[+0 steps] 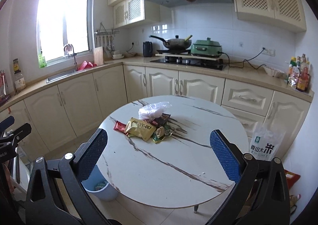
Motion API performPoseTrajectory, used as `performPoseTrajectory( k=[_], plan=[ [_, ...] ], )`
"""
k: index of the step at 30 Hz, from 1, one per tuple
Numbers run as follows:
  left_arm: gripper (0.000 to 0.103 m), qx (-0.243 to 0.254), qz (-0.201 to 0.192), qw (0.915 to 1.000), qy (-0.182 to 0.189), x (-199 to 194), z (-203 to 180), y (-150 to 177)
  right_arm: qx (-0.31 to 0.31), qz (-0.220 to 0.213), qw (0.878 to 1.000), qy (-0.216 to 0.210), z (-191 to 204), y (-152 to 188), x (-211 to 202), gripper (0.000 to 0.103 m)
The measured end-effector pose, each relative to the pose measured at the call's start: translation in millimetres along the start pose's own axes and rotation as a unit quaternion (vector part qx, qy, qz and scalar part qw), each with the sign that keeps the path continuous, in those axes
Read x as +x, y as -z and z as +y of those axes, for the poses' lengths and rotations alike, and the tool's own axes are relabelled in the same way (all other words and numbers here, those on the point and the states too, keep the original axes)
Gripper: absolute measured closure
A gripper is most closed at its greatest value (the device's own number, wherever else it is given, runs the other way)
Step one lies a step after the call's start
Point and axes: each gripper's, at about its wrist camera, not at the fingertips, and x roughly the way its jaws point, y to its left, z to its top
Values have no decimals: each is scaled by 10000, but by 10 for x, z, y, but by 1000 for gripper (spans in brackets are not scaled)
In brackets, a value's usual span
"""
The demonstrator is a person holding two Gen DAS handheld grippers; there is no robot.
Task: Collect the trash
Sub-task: 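Move both tools toward the table of wrappers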
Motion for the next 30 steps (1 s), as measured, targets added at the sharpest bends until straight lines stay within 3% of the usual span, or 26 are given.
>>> performPoseTrajectory(
  k=[7, 18, 22, 27, 29, 30],
  plan=[
    [1, 115, 475, 9988, -27, 743, 17, -380, -424, 820, 9952, -311, 253, 74, 1114, 0],
    [1, 307, 1020, 9943, 39, 2090, 12, -768, -874, 1879, 9759, -683, 730, 162, 2688, 0],
    [1, 216, 1183, 9927, 138, 2445, 60, -842, -702, 2134, 9709, -832, 682, 211, 2999, 0],
    [1, 192, 1279, 9912, 270, 2815, 47, -952, -610, 2126, 9703, -980, 535, 224, 3041, 5],
    [1, 215, 1314, 9905, 330, 2911, 15, -949, -607, 2078, 9715, -969, 471, 220, 3008, 15],
    [1, 226, 1341, 9901, 363, 2962, -5, -951, -570, 2052, 9717, -1019, 429, 207, 2986, 26]
  ],
)
